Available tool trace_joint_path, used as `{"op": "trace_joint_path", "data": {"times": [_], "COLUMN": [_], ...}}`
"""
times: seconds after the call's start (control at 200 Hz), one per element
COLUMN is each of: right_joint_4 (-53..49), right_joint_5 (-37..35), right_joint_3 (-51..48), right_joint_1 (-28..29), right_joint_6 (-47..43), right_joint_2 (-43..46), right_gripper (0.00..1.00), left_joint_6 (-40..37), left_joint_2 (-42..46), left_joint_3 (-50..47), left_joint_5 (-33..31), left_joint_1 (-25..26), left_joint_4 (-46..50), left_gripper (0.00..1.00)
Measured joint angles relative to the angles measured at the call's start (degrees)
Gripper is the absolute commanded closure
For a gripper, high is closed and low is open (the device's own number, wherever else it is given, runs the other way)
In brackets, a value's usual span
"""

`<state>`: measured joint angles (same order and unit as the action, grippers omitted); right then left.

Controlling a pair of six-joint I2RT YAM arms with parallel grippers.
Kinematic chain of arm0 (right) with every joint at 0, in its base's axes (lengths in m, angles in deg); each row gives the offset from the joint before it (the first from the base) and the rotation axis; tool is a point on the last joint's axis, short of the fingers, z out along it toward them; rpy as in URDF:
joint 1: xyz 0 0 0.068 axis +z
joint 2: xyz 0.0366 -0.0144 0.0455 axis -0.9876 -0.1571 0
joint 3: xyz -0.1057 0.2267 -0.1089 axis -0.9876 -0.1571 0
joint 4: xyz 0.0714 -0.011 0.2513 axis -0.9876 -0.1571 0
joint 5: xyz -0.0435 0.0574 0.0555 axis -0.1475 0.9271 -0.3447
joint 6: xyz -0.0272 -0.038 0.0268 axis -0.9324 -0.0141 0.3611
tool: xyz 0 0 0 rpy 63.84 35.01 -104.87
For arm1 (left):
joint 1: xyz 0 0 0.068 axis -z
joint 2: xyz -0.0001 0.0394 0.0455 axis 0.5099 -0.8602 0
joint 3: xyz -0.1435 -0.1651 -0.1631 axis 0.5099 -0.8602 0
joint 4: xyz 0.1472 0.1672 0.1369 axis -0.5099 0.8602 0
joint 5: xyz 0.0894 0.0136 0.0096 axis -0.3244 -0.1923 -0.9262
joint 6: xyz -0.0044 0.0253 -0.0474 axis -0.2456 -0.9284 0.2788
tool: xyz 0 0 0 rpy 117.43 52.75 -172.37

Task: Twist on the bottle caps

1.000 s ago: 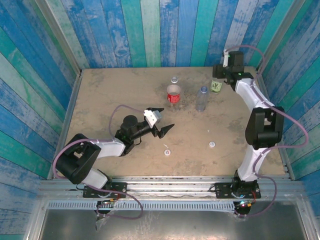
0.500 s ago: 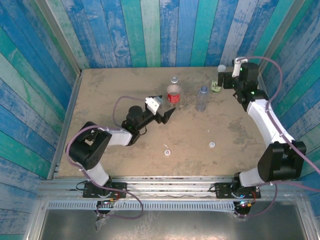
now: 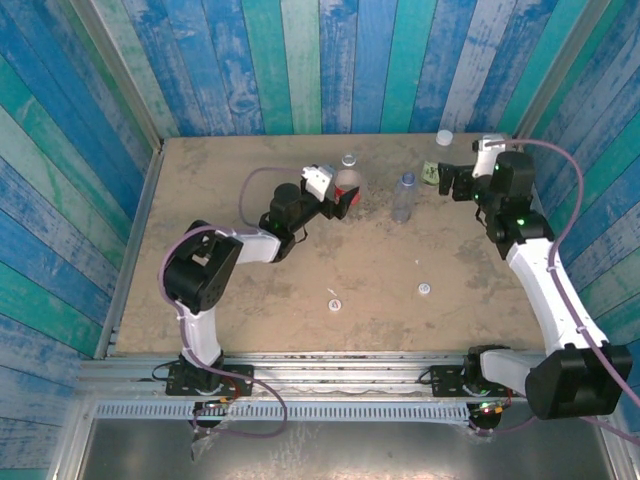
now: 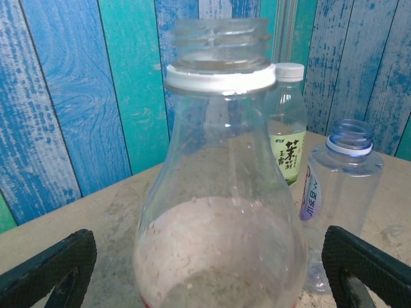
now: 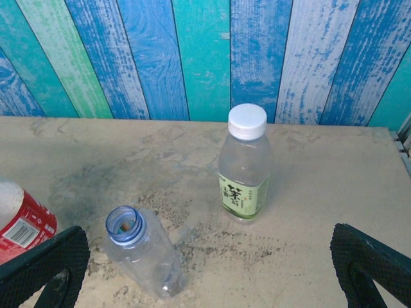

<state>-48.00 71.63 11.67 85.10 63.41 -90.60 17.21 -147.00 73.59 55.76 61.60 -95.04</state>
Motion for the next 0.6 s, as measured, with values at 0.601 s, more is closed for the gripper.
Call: {"op": "trace_joint_path", "data": {"times": [0.601], "right_joint_4": [-2.25], "right_joint_5": [0.26], "right_joint_3": [-3.21], "right_joint_1": [0.0], "right_joint_6": [0.28], "right_joint_2": [4.22], "right_gripper": [0.01], "left_joint_6": [0.9], "left_joint_2": [-5.42], "left_joint_3": [6.78], "left_joint_5": [4.7], "left_joint_1": [-1.01], "left_joint_4": [4.17], "left_gripper": [0.21]}}
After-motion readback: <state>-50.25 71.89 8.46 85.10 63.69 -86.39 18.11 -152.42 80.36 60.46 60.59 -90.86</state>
